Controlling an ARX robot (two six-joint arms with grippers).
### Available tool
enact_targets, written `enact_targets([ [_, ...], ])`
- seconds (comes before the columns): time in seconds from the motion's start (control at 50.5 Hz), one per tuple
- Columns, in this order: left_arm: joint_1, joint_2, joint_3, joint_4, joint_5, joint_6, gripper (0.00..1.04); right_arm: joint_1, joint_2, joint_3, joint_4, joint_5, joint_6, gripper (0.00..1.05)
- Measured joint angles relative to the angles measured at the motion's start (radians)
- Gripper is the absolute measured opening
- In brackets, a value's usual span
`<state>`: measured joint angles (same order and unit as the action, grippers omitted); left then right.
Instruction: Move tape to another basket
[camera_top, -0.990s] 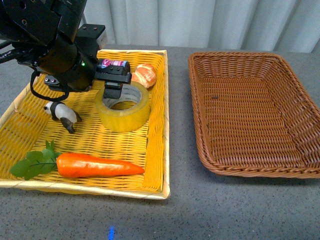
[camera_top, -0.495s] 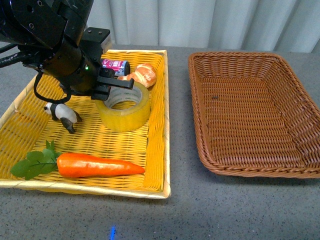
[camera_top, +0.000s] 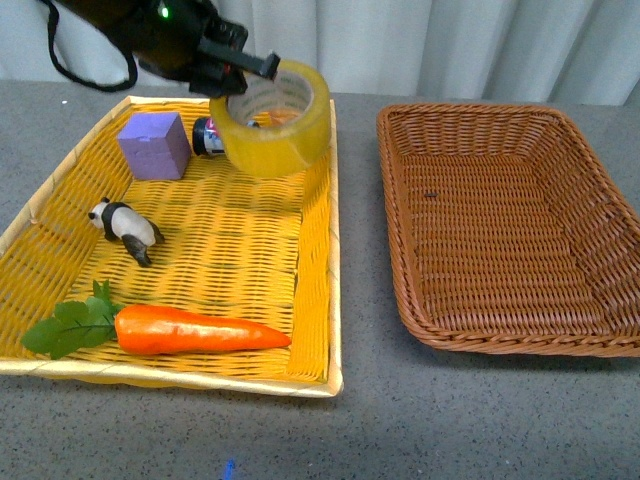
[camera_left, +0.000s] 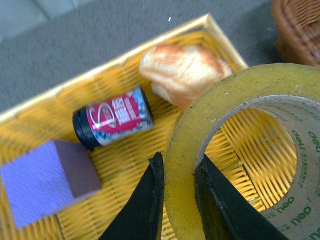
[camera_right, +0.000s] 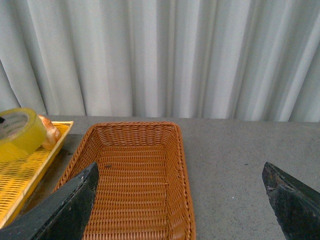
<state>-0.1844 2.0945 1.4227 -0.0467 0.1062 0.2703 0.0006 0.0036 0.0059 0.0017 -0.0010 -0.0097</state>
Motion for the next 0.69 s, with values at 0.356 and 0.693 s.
enact_targets([
  [0.356, -0.106, -0.018, 0.172, -0.154, 0.102, 0.286, 0.15, 0.0, 0.0, 0.0, 0.0, 0.0, 0.0, 0.96],
  [0.693, -0.227, -0.011, 0.285, -0.25, 0.159, 0.458, 0.15, 0.0, 0.0, 0.0, 0.0, 0.0, 0.0, 0.96],
])
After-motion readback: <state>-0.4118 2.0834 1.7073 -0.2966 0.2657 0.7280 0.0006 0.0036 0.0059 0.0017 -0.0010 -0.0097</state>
